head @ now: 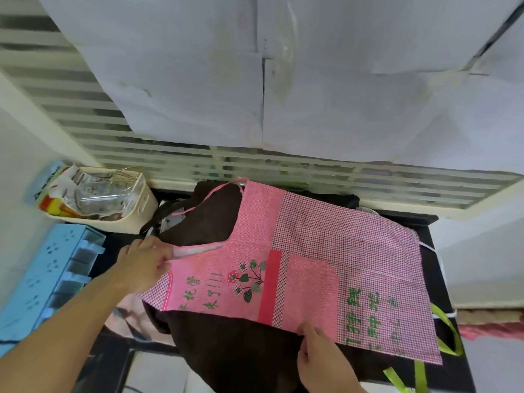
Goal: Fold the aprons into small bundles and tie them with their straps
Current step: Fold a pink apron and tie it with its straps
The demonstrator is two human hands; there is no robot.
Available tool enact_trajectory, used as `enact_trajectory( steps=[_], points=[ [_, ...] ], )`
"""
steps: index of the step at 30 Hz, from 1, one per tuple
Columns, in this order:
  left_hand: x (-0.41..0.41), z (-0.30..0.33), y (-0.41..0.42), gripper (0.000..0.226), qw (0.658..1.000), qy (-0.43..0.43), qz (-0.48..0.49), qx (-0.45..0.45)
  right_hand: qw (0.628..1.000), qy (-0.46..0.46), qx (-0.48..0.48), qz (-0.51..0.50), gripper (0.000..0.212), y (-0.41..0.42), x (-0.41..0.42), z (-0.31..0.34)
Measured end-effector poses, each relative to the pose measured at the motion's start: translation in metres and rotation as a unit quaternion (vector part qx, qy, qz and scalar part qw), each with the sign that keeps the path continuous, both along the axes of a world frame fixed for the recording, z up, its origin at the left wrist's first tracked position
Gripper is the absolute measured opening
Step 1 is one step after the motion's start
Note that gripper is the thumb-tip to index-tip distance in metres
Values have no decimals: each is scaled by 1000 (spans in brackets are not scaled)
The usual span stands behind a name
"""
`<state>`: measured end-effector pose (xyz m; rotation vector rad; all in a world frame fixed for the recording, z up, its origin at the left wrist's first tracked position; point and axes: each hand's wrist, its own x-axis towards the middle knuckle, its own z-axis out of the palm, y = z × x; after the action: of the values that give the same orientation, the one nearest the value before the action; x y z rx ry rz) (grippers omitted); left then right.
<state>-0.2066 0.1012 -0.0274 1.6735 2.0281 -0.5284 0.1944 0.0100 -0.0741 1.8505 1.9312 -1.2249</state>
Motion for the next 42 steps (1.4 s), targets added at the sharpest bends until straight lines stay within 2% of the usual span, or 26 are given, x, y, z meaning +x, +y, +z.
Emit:
enact_trajectory(
  steps=[1,3,5,8,10,13,15,17,18,20,23,25,32,35,37,40,42],
  points=[
    [-4,-2,2,18,1000,-9,10,22,1000,-3,-1,1,33,0,0,0],
    [-10,-6,8,17,991,-20,22,130,1000,-5,10,10,38,-1,0,0],
    [-7,-8,9,16,971,15,28,238,999,-9,31,19,47,-2,1,0],
    [21,-5,4,41,944,52,33,323,995,-17,100,5,59,-3,4,-4],
    [49,-10,-6,54,941,-4,-20,338,990,-11,143,4,65,-2,0,-7],
    [116,-33,-30,59,946,-151,-120,260,992,-4,124,25,73,1,-2,-17],
    [157,-59,-49,64,952,-199,-174,154,992,-20,105,61,75,-1,7,-33],
    [176,-83,-62,75,976,-154,-151,38,992,-56,95,64,76,-4,27,-48],
    [176,-94,-64,81,984,-121,-130,12,991,-80,93,50,76,-5,40,-54],
    [167,-106,-66,95,991,-84,-100,9,986,-136,91,13,78,-6,63,-61],
    [161,-101,-67,108,993,-35,-114,23,978,-185,99,-17,78,-5,93,-65],
    [162,-95,-64,101,992,-16,-115,42,975,-190,112,-8,73,1,107,-65],
    [140,-76,-41,51,974,83,-147,152,958,-224,173,-37,36,26,170,-54],
    [133,-44,-28,32,988,69,-98,97,959,-216,167,-75,31,31,208,-46],
    [125,-26,-21,24,992,62,-87,66,968,-200,139,-67,34,36,233,-37],
    [114,3,-6,38,992,37,-118,-16,987,-158,31,-7,27,50,262,-15],
    [107,24,8,37,989,57,-126,-54,984,-178,-7,12,27,62,279,-6]
  ],
)
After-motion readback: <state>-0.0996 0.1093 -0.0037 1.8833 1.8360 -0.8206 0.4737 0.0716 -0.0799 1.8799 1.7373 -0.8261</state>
